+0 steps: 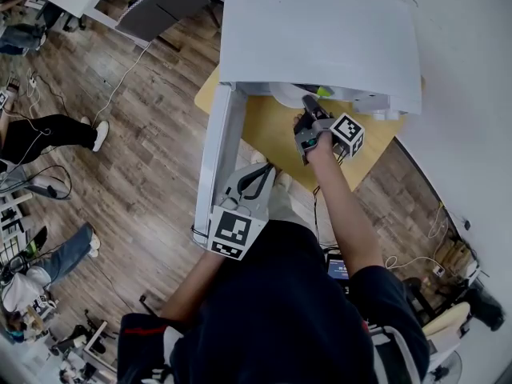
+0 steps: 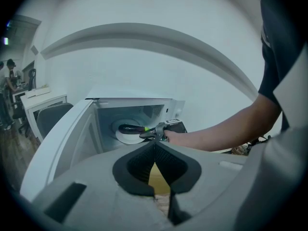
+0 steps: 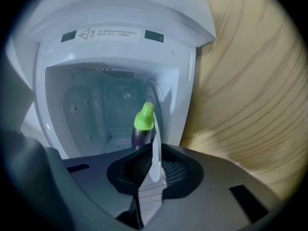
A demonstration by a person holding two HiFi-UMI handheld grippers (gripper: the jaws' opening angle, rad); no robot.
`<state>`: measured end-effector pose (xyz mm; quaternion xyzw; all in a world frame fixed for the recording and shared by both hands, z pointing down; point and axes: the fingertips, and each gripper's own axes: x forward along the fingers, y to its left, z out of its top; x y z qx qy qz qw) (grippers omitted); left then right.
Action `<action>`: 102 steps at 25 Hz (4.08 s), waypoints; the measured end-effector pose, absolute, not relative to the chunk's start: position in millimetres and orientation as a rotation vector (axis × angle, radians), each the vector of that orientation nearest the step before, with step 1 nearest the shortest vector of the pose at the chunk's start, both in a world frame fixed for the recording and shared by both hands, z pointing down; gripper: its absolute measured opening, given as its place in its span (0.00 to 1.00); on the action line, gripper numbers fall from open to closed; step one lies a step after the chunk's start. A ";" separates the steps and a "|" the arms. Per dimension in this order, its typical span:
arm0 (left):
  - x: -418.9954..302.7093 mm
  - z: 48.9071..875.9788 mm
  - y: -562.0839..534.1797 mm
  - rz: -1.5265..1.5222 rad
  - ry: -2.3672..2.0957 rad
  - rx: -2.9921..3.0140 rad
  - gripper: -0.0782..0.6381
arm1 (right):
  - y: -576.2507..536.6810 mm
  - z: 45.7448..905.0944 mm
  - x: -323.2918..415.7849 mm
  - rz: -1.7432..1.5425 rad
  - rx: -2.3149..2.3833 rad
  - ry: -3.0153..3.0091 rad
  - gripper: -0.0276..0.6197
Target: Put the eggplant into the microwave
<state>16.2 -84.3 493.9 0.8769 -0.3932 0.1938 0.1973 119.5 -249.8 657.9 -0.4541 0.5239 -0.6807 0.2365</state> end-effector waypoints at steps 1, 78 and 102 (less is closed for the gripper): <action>16.2 493.9 -84.5 0.542 -1.101 2.455 0.13 | -250.2 657.4 119.6 -1.860 -1.253 1.450 0.08; 18.0 509.1 -101.7 0.606 -1.106 2.440 0.13 | -265.5 657.1 80.9 -1.342 -1.742 2.760 0.06; 23.8 462.6 -130.1 0.564 -1.148 2.603 0.13 | -215.4 523.7 101.6 -0.815 -1.599 2.976 0.06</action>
